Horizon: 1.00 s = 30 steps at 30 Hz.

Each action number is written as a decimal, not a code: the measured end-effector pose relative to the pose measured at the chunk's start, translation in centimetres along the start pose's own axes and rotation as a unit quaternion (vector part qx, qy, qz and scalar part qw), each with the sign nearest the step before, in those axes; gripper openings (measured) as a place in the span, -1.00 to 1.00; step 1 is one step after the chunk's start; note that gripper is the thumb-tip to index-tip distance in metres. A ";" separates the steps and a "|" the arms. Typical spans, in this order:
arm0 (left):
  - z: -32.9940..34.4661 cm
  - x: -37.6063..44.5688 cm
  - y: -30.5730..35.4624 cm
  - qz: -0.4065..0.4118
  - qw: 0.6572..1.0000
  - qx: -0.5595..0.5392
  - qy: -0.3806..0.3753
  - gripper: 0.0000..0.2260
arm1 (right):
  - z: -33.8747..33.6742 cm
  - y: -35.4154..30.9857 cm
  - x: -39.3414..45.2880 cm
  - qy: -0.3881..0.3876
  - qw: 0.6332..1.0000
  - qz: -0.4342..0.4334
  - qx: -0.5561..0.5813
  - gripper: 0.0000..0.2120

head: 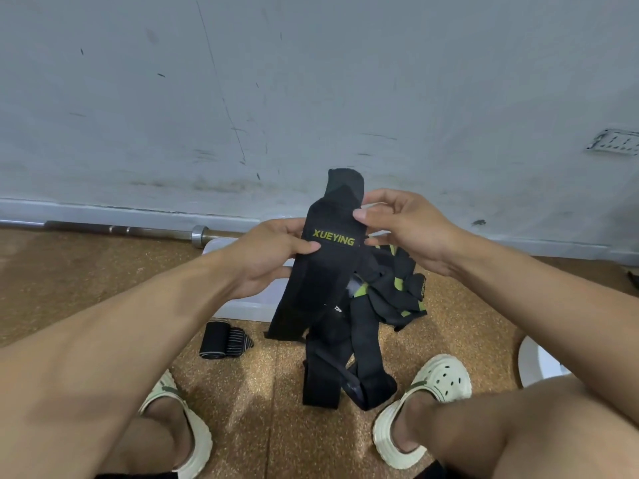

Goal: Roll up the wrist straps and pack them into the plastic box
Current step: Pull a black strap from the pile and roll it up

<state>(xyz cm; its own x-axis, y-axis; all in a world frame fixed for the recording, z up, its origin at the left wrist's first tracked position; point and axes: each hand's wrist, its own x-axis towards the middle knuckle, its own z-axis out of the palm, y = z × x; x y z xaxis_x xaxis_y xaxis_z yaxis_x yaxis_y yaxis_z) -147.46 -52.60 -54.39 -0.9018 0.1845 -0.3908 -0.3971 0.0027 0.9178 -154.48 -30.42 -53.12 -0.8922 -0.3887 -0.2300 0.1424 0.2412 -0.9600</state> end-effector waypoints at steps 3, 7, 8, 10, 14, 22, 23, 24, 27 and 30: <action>0.0 0.0 0.1 0.000 1.000 0.010 0.003 -0.74 | 0.6 -0.3 0.1 0.003 1.000 -0.024 0.003 -0.85; 0.0 -0.2 0.3 0.011 1.000 0.017 0.022 -0.77 | 1.6 -0.3 0.0 -0.014 0.999 -0.037 -0.026 -0.90; -0.1 -0.1 0.2 0.009 0.999 0.017 0.033 -0.78 | 1.7 -0.2 0.0 -0.020 0.999 -0.033 -0.030 -0.90; -0.3 0.3 -0.3 -0.012 0.998 0.023 0.061 -0.80 | 1.7 0.1 0.2 -0.012 0.998 -0.026 -0.050 -0.89; -1.6 1.0 -2.0 -0.088 0.977 0.158 0.110 -0.86 | 1.0 3.1 2.0 0.042 0.988 0.020 -0.145 -0.86; -3.0 0.8 -3.3 -0.094 0.927 0.350 0.099 -0.88 | 0.4 11.3 6.5 -0.074 0.906 0.150 -0.389 -0.72; -2.8 0.9 -3.4 -0.085 0.927 0.353 0.091 -0.91 | 0.5 12.8 6.7 -0.045 0.920 0.163 -0.353 -0.75; -2.6 1.0 -3.5 -0.077 0.928 0.356 0.082 -0.88 | 0.6 14.6 6.7 -0.006 0.934 0.181 -0.307 -0.79; -1.9 1.6 -4.2 -0.059 0.924 0.372 0.063 -0.78 | 0.9 21.9 5.7 0.079 0.933 0.290 -0.196 -0.74; -1.2 2.5 -4.6 -0.049 0.925 0.373 0.055 -0.75 | 1.8 28.6 3.7 0.068 0.885 0.379 -0.262 -0.47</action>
<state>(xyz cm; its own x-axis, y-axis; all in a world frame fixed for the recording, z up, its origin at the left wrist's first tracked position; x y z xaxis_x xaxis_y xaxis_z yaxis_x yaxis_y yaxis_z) -148.08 -53.30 -59.71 -0.8958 0.0463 -0.4420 -0.2871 0.6988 0.6552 -152.87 -26.58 -81.74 -0.6741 0.1641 -0.7202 0.5354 0.7803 -0.3233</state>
